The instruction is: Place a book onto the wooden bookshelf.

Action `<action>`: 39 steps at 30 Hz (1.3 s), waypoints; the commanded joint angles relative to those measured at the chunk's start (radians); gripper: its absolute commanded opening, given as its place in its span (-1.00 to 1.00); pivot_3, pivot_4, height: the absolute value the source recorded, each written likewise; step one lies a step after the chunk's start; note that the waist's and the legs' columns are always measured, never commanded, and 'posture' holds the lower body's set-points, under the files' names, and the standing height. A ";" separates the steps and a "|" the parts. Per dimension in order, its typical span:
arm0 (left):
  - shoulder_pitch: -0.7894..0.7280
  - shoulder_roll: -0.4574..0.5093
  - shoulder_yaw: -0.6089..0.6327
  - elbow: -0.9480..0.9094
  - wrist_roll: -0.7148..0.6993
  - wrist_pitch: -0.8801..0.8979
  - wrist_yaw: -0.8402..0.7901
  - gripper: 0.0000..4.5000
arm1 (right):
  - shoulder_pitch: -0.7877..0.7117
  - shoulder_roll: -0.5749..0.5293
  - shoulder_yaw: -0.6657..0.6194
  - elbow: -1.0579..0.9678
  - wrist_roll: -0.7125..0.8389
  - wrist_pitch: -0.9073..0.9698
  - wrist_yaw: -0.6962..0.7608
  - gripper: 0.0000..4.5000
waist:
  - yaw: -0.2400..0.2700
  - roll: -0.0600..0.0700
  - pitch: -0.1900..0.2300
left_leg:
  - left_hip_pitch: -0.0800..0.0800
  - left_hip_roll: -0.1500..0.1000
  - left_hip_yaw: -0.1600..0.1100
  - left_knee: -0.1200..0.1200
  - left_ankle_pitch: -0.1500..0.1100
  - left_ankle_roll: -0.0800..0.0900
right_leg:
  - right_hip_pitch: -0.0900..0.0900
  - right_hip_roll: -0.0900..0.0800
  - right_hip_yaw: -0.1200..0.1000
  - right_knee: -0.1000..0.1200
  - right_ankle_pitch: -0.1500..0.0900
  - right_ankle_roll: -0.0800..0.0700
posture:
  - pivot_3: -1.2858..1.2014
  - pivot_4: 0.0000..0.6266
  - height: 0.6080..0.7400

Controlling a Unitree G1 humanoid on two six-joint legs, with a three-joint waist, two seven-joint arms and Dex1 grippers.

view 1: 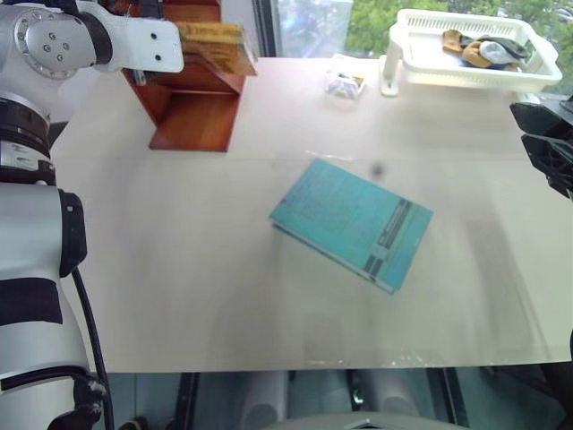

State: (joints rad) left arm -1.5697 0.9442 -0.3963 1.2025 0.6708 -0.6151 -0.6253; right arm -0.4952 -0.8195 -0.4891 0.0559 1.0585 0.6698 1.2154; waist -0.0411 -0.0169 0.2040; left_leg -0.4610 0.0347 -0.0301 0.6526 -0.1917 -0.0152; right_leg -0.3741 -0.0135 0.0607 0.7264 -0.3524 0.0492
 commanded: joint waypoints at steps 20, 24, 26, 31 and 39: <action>0.114 0.151 0.228 -0.277 -0.314 0.114 -0.239 0.97 | -0.020 -0.013 -0.020 -0.018 0.005 -0.006 -0.004 1.00 | -0.001 0.000 0.000 | 0.000 0.002 0.000 0.001 0.001 0.000 | 0.000 0.000 0.000 0.002 0.000 0.000 | 0.03 -0.52 1.00; 0.276 0.083 0.359 -0.563 -0.588 0.344 -0.392 0.97 | -0.036 -0.020 -0.010 -0.003 -0.001 -0.002 0.004 1.00 | 0.000 0.001 -0.001 | 0.000 0.002 0.000 0.001 0.003 -0.003 | 0.000 0.000 0.000 0.002 0.000 0.000 | 0.03 -0.52 1.00; 0.369 0.056 0.398 -0.689 -0.660 0.436 -0.408 0.97 | -0.048 -0.019 -0.002 0.001 -0.004 -0.001 0.004 1.00 | 0.000 0.003 -0.002 | 0.001 0.002 0.000 0.002 0.003 -0.003 | 0.000 -0.002 0.001 0.004 0.000 0.000 | 0.03 -0.52 1.00; 0.643 -0.018 0.466 -0.949 -0.795 0.636 -0.392 0.97 | -0.046 -0.041 -0.019 -0.002 0.016 0.032 0.024 1.00 | -0.004 0.004 -0.002 | 0.003 0.003 0.000 0.002 0.004 -0.002 | 0.001 0.000 0.002 0.005 0.000 0.000 | 0.03 -0.52 1.00; 0.772 -0.409 0.388 -1.143 -0.853 0.727 -0.153 0.97 | 0.002 -0.079 -0.047 -0.022 0.069 0.111 0.081 1.00 | 0.015 0.004 -0.003 | 0.007 0.002 -0.002 0.006 0.002 0.002 | 0.008 -0.001 0.000 0.004 0.000 0.000 | 0.03 -0.52 1.00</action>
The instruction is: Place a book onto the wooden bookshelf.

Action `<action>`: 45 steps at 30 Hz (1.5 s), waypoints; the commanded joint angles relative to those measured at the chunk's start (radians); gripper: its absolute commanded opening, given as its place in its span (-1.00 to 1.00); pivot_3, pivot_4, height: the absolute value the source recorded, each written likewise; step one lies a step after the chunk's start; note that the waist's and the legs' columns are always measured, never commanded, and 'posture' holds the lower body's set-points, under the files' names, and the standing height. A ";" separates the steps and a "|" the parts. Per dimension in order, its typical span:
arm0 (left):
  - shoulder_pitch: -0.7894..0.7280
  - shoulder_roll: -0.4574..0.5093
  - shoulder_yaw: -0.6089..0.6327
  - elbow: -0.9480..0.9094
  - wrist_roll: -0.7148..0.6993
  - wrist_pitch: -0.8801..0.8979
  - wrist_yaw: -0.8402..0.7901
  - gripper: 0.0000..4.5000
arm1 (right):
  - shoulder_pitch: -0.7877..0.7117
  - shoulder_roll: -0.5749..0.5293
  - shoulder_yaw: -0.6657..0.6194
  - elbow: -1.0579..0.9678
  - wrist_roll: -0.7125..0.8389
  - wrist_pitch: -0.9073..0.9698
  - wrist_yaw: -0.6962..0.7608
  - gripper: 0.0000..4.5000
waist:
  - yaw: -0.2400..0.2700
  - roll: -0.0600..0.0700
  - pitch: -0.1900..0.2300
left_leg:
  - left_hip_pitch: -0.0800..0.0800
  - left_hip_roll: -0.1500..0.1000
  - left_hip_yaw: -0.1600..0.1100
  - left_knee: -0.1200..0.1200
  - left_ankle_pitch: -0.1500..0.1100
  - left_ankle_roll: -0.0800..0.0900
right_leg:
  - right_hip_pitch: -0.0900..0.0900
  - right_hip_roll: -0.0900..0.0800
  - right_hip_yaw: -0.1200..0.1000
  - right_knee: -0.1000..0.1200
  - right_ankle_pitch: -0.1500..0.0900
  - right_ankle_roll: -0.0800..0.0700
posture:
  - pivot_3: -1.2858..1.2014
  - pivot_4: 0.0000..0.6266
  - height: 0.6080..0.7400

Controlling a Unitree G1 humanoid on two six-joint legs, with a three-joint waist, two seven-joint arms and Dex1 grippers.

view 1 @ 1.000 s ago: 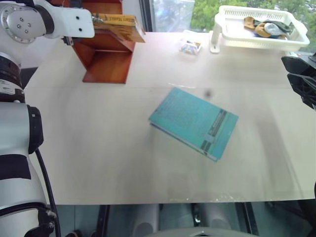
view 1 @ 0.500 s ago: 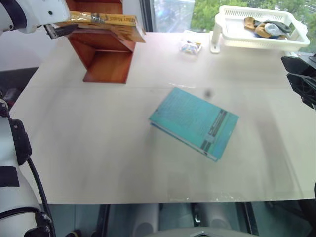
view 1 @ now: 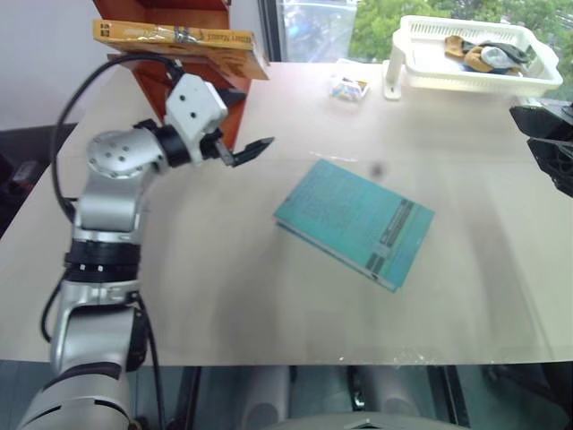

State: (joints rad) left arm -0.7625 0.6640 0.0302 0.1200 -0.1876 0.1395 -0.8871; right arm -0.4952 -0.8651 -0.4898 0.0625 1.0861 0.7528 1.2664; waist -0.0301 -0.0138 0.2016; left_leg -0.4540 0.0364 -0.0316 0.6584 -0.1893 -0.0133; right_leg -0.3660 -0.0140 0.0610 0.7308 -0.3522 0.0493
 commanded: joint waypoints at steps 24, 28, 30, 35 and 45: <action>-0.461 -0.331 -0.015 0.931 0.268 -0.610 0.734 0.97 | 0.026 -0.031 -0.047 -0.059 0.016 -0.002 0.012 1.00 | 0.016 0.001 -0.001 | 0.001 -0.007 -0.002 0.002 -0.001 0.001 | 0.005 -0.002 -0.002 -0.003 0.000 0.000 | 0.03 -0.52 1.00; -0.462 -0.342 0.010 0.948 0.246 -0.596 0.755 0.97 | 0.026 -0.029 -0.040 -0.053 0.012 -0.009 0.011 1.00 | 0.016 0.001 -0.001 | 0.001 -0.007 -0.002 0.001 -0.001 0.001 | 0.004 -0.002 -0.002 -0.002 0.000 0.000 | 0.03 -0.52 1.00; -0.451 -0.338 0.007 0.935 0.259 -0.607 0.757 0.97 | 0.022 -0.021 -0.031 -0.052 0.008 -0.015 0.008 1.00 | 0.016 0.001 -0.001 | 0.001 -0.007 -0.002 0.001 -0.001 0.001 | 0.004 -0.002 -0.002 -0.002 0.000 0.000 | 0.03 -0.52 1.00; -0.393 -0.339 0.009 0.880 0.226 -0.569 0.646 0.97 | 0.019 -0.008 -0.019 -0.048 -0.001 -0.021 0.011 1.00 | 0.017 0.001 -0.001 | 0.001 -0.007 -0.002 0.001 -0.001 0.001 | 0.005 -0.002 -0.003 -0.002 0.000 0.000 | 0.03 -0.52 1.00; 0.078 -0.278 0.014 0.222 -0.013 -0.166 0.298 0.97 | 0.126 0.013 0.034 -0.061 -0.120 -0.092 0.023 1.00 | 0.008 0.001 -0.001 | 0.003 -0.005 -0.002 -0.003 0.001 -0.001 | 0.004 -0.002 -0.001 -0.004 0.000 0.000 | 0.03 -0.52 1.00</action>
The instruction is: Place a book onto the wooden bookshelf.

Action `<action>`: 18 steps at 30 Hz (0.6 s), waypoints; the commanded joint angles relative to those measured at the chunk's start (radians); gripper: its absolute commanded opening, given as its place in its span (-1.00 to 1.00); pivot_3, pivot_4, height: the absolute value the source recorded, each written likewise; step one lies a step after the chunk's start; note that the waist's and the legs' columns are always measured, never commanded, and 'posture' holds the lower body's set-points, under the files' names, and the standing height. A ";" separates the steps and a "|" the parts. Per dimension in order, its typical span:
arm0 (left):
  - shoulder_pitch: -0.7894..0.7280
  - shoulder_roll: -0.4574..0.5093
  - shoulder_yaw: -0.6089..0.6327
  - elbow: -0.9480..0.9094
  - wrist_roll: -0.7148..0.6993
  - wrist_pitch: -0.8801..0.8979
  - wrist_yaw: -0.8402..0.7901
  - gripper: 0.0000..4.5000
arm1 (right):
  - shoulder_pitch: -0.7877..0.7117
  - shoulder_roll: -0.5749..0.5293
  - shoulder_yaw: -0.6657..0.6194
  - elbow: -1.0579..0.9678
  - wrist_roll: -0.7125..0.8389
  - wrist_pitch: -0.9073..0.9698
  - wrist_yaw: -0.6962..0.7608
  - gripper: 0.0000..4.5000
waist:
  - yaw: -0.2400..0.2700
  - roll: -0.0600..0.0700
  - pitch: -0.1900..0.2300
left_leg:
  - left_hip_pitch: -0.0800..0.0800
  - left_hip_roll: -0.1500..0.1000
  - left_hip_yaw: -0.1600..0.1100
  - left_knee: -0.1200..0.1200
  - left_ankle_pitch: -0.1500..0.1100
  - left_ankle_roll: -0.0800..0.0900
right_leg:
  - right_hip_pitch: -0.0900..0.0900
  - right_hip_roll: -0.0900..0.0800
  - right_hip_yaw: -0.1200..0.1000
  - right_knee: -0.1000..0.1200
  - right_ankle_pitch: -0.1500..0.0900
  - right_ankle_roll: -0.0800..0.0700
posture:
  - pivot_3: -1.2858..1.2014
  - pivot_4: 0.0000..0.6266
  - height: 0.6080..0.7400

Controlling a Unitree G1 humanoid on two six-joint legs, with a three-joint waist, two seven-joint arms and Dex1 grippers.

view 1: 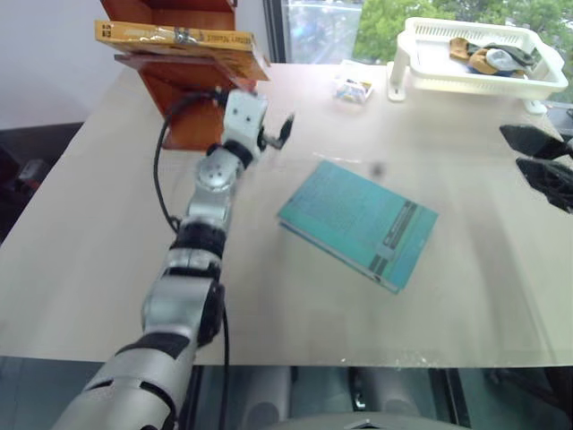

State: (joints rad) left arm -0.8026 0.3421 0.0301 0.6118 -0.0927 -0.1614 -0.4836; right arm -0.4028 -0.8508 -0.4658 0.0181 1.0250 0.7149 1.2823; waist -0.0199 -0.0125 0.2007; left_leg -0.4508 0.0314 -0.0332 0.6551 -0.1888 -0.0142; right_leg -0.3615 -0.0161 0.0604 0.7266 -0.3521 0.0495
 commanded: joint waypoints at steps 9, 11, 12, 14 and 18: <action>0.609 0.197 0.212 -0.886 -0.343 0.670 -0.049 0.97 | 0.117 0.070 0.093 0.122 -0.333 -0.305 -0.067 1.00 | -0.006 0.001 -0.001 | 0.006 0.005 -0.001 -0.002 -0.001 0.001 | 0.002 0.001 0.003 0.002 0.000 0.000 | 0.03 -0.52 1.00; 0.708 0.206 0.258 -0.990 -0.367 0.724 -0.027 0.97 | 0.131 0.076 0.101 0.159 -0.365 -0.344 -0.058 1.00 | -0.006 0.001 -0.001 | 0.006 0.004 -0.001 -0.001 -0.001 0.001 | 0.003 0.001 0.002 0.002 0.000 0.000 | 0.03 -0.52 1.00; 0.766 0.204 0.286 -1.044 -0.381 0.746 -0.014 0.97 | 0.140 0.076 0.107 0.173 -0.379 -0.358 -0.051 1.00 | -0.004 0.001 -0.001 | 0.006 0.005 -0.001 -0.001 -0.001 0.001 | 0.003 0.001 0.003 0.002 0.000 0.000 | 0.03 -0.52 1.00; 0.871 0.194 0.324 -1.125 -0.391 0.765 0.003 0.97 | 0.160 0.071 0.128 0.203 -0.420 -0.404 -0.029 1.00 | -0.004 0.000 -0.001 | 0.006 0.005 -0.001 -0.002 -0.001 0.001 | 0.004 0.000 0.003 0.001 0.000 0.000 | 0.03 -0.52 1.00; 1.001 0.170 0.353 -1.222 -0.395 0.770 0.033 0.97 | 0.184 0.067 0.150 0.245 -0.462 -0.469 0.012 1.00 | -0.001 0.001 -0.001 | 0.009 0.005 -0.001 -0.003 -0.001 0.001 | 0.005 0.001 0.004 0.001 0.000 0.000 | 0.03 -0.52 1.00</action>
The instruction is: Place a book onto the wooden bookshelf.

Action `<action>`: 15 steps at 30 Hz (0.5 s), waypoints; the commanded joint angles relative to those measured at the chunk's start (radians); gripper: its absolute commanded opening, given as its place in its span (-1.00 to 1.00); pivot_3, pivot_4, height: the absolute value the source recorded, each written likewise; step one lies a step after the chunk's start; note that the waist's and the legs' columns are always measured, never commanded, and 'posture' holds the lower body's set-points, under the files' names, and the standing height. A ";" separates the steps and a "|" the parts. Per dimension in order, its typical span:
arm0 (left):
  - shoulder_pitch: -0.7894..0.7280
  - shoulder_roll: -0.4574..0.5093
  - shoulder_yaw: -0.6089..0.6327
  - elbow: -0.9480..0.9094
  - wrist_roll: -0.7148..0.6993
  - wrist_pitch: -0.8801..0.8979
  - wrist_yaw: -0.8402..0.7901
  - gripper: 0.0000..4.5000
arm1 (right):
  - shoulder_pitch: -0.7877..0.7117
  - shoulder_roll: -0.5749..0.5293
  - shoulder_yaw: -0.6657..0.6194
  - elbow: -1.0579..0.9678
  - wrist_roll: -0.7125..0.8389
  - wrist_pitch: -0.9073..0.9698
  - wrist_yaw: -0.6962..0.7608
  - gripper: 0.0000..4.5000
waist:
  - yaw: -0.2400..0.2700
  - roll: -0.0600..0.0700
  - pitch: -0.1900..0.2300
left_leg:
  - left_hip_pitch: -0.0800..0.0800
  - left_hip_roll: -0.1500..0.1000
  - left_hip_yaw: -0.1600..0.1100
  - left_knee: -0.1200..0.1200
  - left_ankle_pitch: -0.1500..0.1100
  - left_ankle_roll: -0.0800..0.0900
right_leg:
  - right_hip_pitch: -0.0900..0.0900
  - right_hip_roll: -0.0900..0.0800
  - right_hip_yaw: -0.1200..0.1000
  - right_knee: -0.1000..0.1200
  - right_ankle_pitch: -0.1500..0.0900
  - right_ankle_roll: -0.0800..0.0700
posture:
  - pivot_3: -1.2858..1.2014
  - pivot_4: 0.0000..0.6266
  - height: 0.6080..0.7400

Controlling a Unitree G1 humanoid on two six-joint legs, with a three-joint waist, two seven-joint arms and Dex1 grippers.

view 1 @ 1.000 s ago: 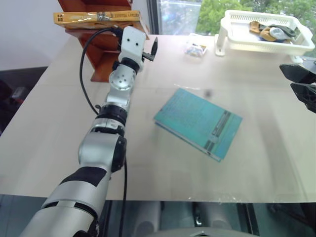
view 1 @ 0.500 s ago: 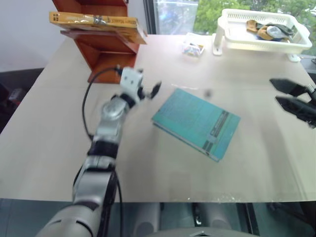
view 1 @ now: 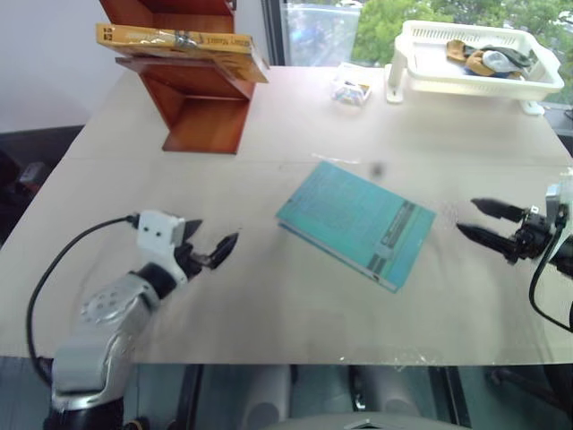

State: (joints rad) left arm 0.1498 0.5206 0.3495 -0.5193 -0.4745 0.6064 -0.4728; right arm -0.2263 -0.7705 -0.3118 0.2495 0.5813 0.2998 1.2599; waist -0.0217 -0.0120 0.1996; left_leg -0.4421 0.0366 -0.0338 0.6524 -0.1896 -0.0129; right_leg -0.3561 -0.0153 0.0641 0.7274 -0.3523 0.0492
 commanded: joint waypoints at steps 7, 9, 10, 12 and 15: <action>0.141 -0.044 0.042 -0.169 -0.010 0.000 0.074 0.97 | -0.009 -0.015 0.007 0.108 -0.068 -0.121 0.046 1.00 | 0.001 0.000 0.000 | 0.016 0.002 0.003 -0.005 0.000 0.000 | 0.018 0.002 0.000 -0.014 0.000 0.000 | 0.03 -0.52 1.00; 0.161 -0.052 0.045 -0.193 -0.021 0.006 0.082 0.97 | -0.031 -0.006 0.009 0.143 -0.075 -0.138 0.046 1.00 | 0.002 0.000 0.000 | 0.015 0.001 0.002 -0.005 -0.001 0.000 | 0.018 0.001 0.001 -0.014 0.000 0.000 | 0.03 -0.52 1.00; 0.167 -0.054 0.046 -0.201 -0.024 0.008 0.085 0.97 | -0.038 -0.003 0.009 0.153 -0.076 -0.142 0.046 1.00 | 0.002 0.000 0.000 | 0.015 0.001 0.002 -0.005 -0.001 0.001 | 0.018 0.001 0.001 -0.015 0.000 0.000 | 0.03 -0.52 1.00; 0.187 -0.056 0.046 -0.209 -0.023 0.003 0.081 0.97 | -0.055 0.004 0.022 0.172 -0.084 -0.150 0.052 1.00 | 0.001 0.000 0.000 | 0.014 0.001 0.002 -0.006 -0.001 0.001 | 0.018 0.001 0.001 -0.015 0.000 0.000 | 0.03 -0.52 1.00; 0.198 -0.056 0.050 -0.216 -0.029 0.005 0.085 0.97 | -0.074 0.010 0.034 0.186 -0.092 -0.156 0.059 1.00 | 0.001 0.000 0.000 | 0.015 0.001 0.002 -0.008 -0.001 0.001 | 0.018 0.001 0.001 -0.016 0.000 0.000 | 0.03 -0.52 1.00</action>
State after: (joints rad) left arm 0.3413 0.4651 0.3796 -0.6900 -0.4943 0.6204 -0.3954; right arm -0.2863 -0.7627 -0.2736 0.4405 0.4873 0.1614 1.3061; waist -0.0208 -0.0123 0.1991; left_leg -0.4270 0.0374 -0.0312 0.6433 -0.1906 -0.0124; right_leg -0.3386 -0.0143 0.0653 0.7116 -0.3522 0.0491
